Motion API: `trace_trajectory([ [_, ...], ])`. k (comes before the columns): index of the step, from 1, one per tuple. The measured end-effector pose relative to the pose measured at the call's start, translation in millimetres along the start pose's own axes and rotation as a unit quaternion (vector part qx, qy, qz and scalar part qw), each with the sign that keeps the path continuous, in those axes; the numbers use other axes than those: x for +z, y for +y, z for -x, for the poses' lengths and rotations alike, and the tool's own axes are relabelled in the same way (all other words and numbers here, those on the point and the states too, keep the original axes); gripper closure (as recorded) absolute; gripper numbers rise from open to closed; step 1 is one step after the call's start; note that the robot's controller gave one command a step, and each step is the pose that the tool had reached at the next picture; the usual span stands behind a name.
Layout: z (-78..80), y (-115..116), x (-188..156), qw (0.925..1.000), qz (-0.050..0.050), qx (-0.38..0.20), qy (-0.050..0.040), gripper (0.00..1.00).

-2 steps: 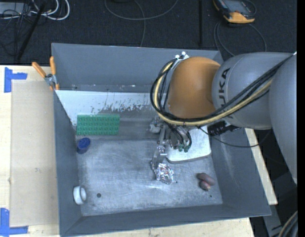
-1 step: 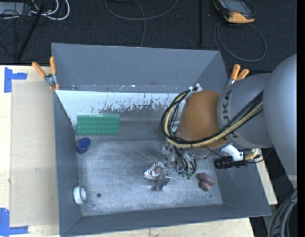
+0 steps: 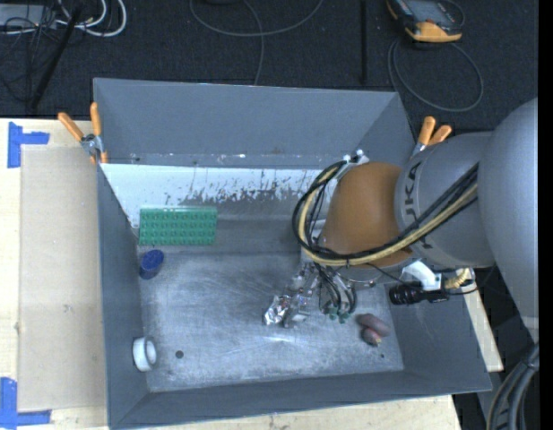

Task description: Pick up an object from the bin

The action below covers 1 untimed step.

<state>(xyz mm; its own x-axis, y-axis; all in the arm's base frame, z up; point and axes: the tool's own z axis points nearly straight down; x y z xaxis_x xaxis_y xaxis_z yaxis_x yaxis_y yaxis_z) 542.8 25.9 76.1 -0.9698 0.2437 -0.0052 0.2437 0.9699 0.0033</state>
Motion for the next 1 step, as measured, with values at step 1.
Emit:
trace_trajectory([
  [1,6.7,-9.2,-187.7,1.0,0.0,0.005,-0.0017,1.0],
])
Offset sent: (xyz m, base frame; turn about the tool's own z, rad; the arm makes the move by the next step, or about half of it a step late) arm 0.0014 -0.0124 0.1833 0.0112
